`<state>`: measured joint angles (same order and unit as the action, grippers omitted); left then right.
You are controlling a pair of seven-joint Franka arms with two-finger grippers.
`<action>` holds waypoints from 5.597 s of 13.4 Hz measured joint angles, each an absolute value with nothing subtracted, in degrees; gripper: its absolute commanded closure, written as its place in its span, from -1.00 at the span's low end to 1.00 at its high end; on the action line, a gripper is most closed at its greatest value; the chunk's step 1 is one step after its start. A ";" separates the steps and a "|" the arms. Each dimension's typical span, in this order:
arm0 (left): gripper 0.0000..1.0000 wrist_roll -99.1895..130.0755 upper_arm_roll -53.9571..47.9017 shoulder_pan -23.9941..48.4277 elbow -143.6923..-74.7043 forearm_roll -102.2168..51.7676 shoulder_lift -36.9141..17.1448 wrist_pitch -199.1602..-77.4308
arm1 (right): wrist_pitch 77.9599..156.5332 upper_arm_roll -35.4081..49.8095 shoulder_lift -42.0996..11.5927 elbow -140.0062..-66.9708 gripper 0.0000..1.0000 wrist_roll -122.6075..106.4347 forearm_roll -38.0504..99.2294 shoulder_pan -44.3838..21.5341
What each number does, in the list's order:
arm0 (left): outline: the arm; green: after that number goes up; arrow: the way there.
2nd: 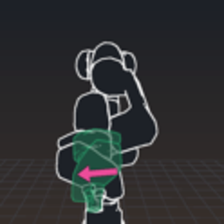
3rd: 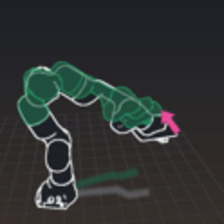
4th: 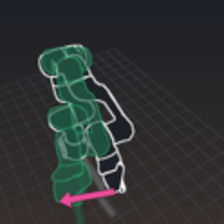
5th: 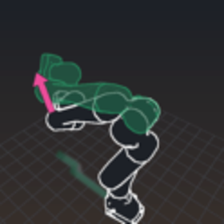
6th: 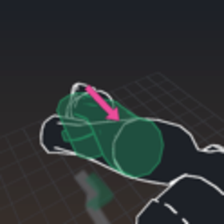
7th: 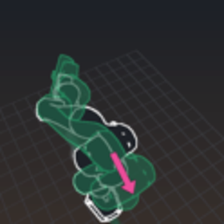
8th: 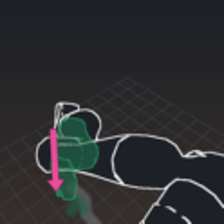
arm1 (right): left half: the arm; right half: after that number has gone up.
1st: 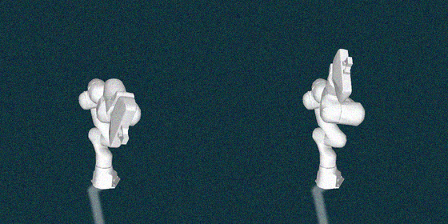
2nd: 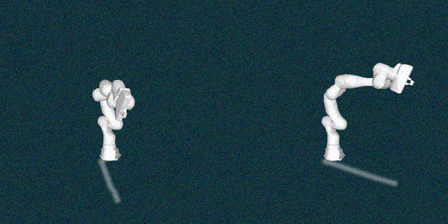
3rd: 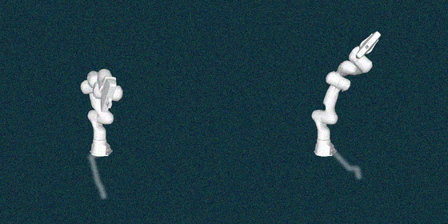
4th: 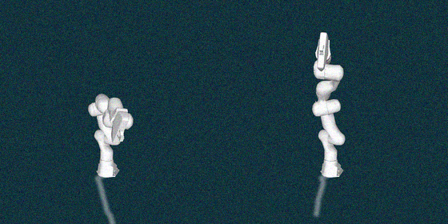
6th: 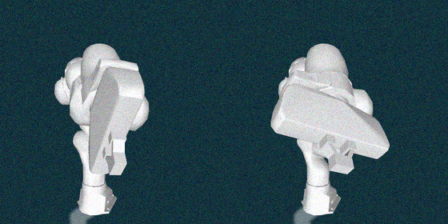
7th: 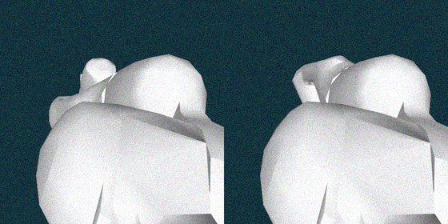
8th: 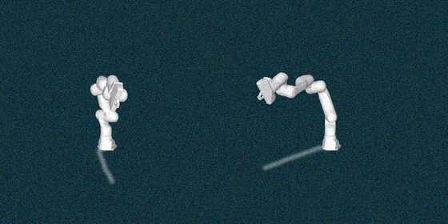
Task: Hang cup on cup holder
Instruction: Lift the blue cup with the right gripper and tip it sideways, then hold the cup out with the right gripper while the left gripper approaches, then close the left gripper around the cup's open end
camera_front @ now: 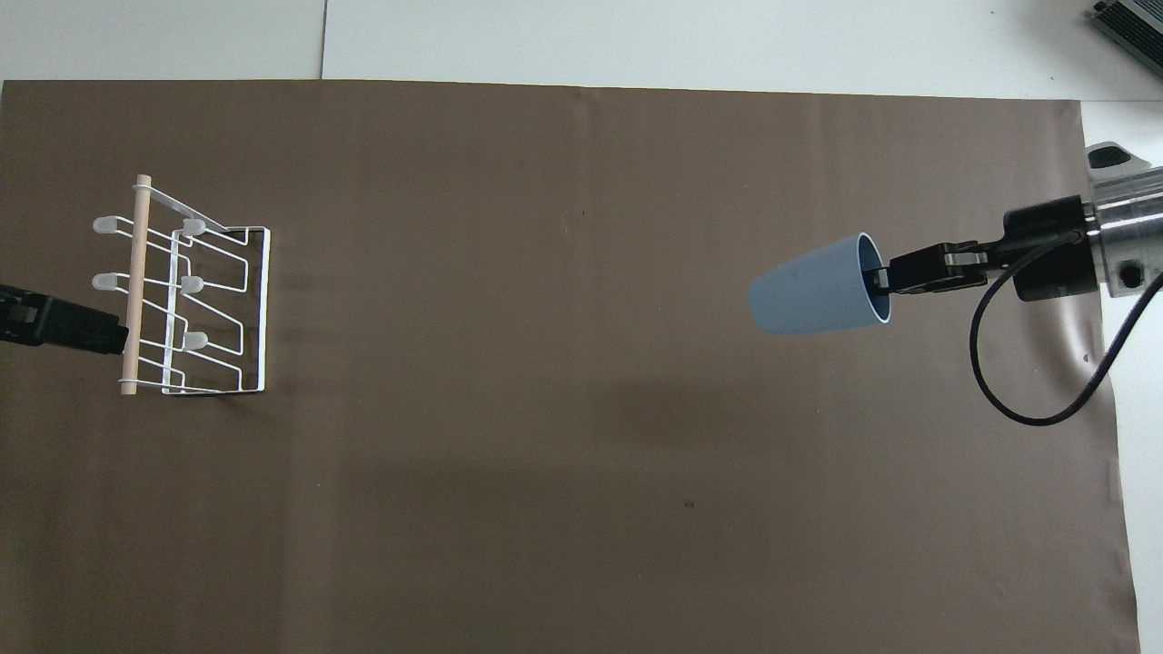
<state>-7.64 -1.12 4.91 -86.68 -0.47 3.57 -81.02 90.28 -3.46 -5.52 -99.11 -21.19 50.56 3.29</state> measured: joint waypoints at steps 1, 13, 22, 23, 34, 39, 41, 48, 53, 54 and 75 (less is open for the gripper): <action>-1.00 -7.64 -1.12 4.91 -86.68 -0.47 3.57 -81.02 | 89.41 -3.45 -5.42 -99.12 1.00 -21.19 52.29 3.29; -1.00 0.88 -4.01 5.20 -86.64 -4.99 4.07 -81.15 | 83.71 -3.70 -4.59 -102.83 1.00 -18.14 73.37 3.67; -1.00 59.59 -6.31 6.25 -88.03 -35.87 3.11 -95.41 | 85.49 -3.49 -2.81 -112.83 1.00 -18.13 86.86 -0.08; -1.00 64.33 -7.72 6.54 -88.63 -37.43 3.08 -98.00 | 87.10 -3.46 -2.79 -113.11 1.00 -18.13 87.98 -1.58; -1.00 106.72 -11.33 14.39 -92.92 -39.81 2.98 -113.85 | 97.42 -3.33 -1.99 -117.87 1.00 -16.72 90.87 -10.29; -1.00 111.91 -11.48 17.28 -95.55 -39.95 0.59 -116.23 | 97.77 -3.47 -1.70 -118.47 1.00 -16.65 90.90 -10.70; -1.00 112.73 -11.44 17.38 -96.29 -39.97 -0.20 -118.27 | 97.77 -3.52 -1.60 -118.50 1.00 -16.65 90.91 -10.63; -1.00 116.32 -11.47 20.09 -96.54 -40.15 -1.15 -119.71 | 97.76 -3.64 -1.46 -118.56 1.00 -16.64 90.92 -10.18; -1.00 117.76 -11.39 22.61 -96.54 -40.13 -1.33 -121.09 | 97.42 -3.64 -1.27 -118.73 1.00 -16.64 90.91 -10.19; -1.00 117.76 -11.33 22.90 -96.54 -40.12 -1.35 -121.28 | 97.24 -3.64 -1.21 -118.79 1.00 -16.64 90.91 -10.19; 1.00 118.58 -11.51 25.48 -96.59 -37.68 -1.84 -126.21 | 96.70 -3.92 -1.01 -119.08 0.13 -15.13 91.05 -10.16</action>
<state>118.58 -11.51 25.48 -96.59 -37.68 -1.84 -126.21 96.70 -3.92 -1.01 -119.08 -15.13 91.05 -10.16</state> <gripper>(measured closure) 0.211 0.661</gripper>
